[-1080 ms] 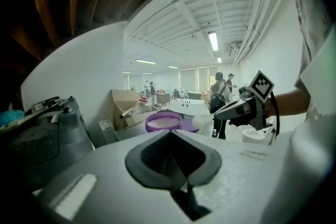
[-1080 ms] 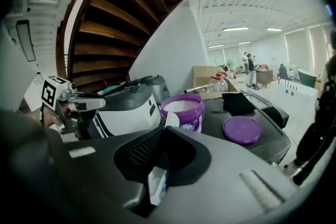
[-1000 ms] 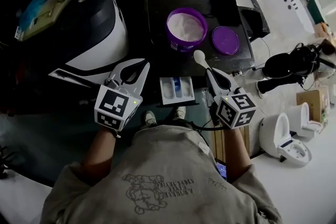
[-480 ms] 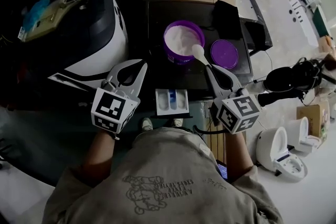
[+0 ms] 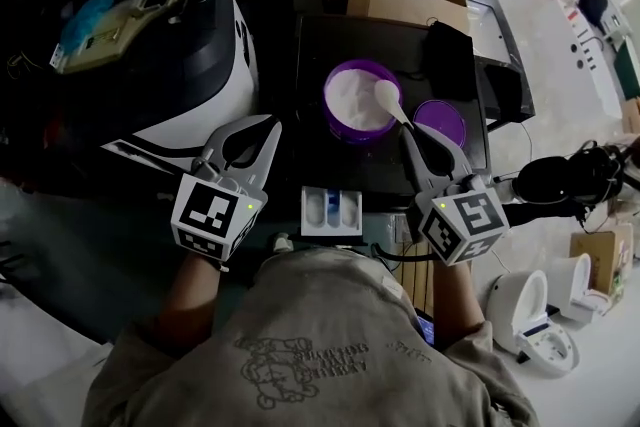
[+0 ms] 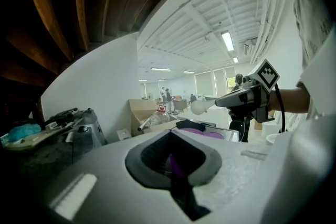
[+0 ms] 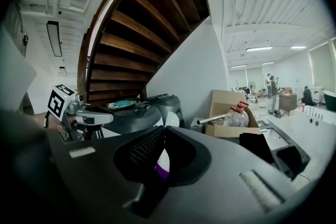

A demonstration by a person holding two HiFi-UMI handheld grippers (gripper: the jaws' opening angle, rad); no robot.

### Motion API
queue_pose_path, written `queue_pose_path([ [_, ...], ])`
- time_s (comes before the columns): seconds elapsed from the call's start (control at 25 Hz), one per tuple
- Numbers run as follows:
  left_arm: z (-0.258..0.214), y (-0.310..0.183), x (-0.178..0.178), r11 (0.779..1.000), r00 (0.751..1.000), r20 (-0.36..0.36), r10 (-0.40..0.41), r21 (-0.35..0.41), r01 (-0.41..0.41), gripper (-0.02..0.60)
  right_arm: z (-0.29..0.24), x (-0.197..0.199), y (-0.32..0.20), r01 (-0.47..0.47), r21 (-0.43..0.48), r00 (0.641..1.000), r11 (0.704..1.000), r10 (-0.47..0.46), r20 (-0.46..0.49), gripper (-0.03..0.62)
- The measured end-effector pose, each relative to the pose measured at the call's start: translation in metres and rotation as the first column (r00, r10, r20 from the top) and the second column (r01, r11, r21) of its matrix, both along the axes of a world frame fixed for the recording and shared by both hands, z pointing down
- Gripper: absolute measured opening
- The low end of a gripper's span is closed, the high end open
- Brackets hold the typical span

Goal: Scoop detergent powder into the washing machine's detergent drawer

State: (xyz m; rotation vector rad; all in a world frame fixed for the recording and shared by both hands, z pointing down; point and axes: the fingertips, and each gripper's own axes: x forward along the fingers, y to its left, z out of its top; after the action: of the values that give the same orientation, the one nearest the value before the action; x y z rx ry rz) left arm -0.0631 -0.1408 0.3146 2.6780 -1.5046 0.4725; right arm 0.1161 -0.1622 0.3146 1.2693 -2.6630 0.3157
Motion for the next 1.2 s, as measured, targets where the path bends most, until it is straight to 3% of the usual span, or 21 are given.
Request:
queue_pose_path([
  [0.48, -0.014, -0.006, -0.017, 0.996, 0.996, -0.005, -0.089, 0.026, 0.089, 0.0, -0.005, -0.004, -0.02, 0.019, 0.025, 1.0, 0.999, -0.019, -0.01, 0.031],
  [1.2, -0.007, -0.006, -0.021, 0.994, 0.994, -0.006, -0.108, 0.011, 0.108, 0.0, 0.004, -0.006, -0.026, 0.041, 0.016, 0.998, 0.999, -0.04, -0.047, 0.031],
])
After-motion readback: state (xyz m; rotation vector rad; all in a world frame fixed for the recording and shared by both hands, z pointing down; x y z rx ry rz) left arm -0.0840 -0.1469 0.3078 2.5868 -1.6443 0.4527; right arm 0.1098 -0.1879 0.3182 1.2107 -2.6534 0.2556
